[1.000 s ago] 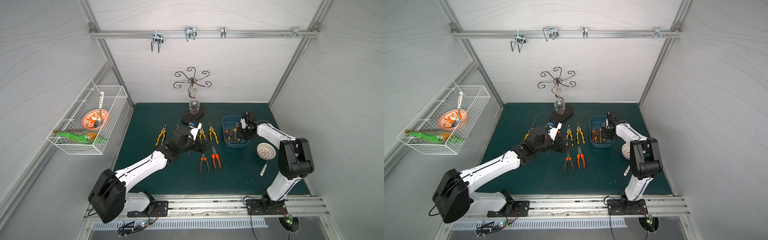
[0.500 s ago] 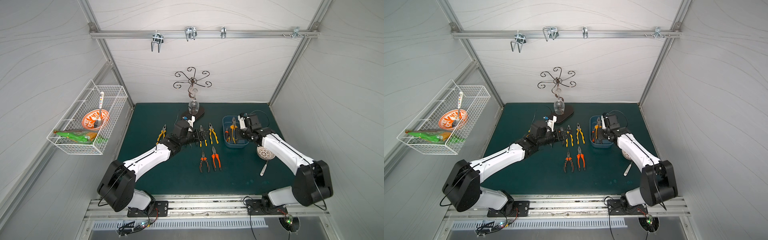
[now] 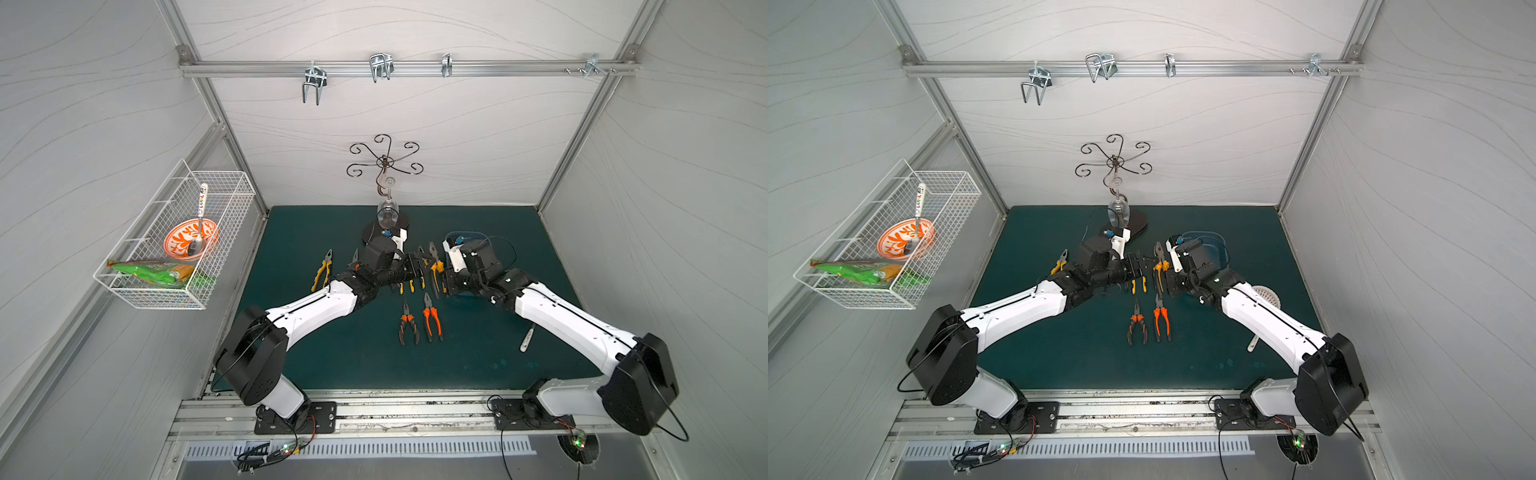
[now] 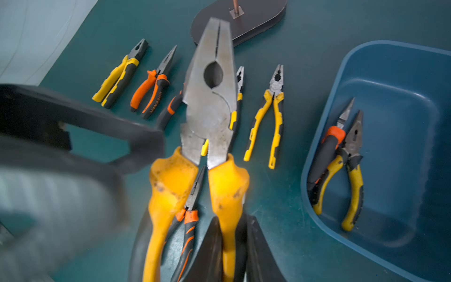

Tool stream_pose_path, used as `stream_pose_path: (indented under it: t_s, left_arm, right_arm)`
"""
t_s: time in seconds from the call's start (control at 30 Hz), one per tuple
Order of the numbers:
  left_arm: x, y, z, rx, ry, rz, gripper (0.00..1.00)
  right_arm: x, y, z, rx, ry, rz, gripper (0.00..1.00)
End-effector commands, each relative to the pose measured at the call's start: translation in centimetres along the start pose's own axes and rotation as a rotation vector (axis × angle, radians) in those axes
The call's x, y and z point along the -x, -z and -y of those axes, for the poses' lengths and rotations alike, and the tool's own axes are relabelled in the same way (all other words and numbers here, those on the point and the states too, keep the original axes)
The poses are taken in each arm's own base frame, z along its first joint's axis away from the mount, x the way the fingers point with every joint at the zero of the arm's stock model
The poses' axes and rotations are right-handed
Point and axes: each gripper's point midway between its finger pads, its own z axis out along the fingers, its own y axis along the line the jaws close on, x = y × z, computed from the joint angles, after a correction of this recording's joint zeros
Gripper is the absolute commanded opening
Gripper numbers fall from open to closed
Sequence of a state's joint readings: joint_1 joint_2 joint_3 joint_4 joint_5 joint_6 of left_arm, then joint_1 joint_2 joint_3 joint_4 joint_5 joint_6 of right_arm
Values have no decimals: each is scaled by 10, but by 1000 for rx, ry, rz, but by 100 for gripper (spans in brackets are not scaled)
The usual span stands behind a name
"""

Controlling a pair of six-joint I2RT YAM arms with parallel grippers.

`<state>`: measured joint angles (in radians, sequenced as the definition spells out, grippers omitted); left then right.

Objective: Take the pliers out of the storage box
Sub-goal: Pick up the pliers from the storage box.

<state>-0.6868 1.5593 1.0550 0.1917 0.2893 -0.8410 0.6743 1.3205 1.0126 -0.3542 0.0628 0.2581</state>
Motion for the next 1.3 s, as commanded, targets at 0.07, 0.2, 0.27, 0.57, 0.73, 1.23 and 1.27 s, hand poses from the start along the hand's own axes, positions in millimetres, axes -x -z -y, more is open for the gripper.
stream_pose_path:
  t_s: [0.07, 0.2, 0.27, 0.57, 0.73, 1.23, 1.27]
  left_arm:
    - [13, -8, 14, -14, -36, 53, 53]
    - [13, -11, 17, -26, -39, 48, 46]
    - [12, -12, 19, -31, -36, 43, 41]
    - [9, -18, 21, -57, -24, 17, 12]
    - [7, -17, 23, -73, -18, 3, 0]
    - [-2, 33, -30, -24, -3, -11, 0]
    - [-7, 37, -35, -13, -12, -19, 0]
  right_arm:
    - [29, 21, -21, 71, 1, 119, 0]
    - [30, 25, -24, 89, 5, 123, 0]
    - [30, 26, -25, 95, 3, 123, 0]
    - [26, 27, -26, 99, 14, 113, 0]
    - [25, 31, -26, 98, 19, 128, 24]
    - [-14, 54, -35, 189, 118, 98, 88]
    - [-17, 55, -38, 200, 136, 97, 91]
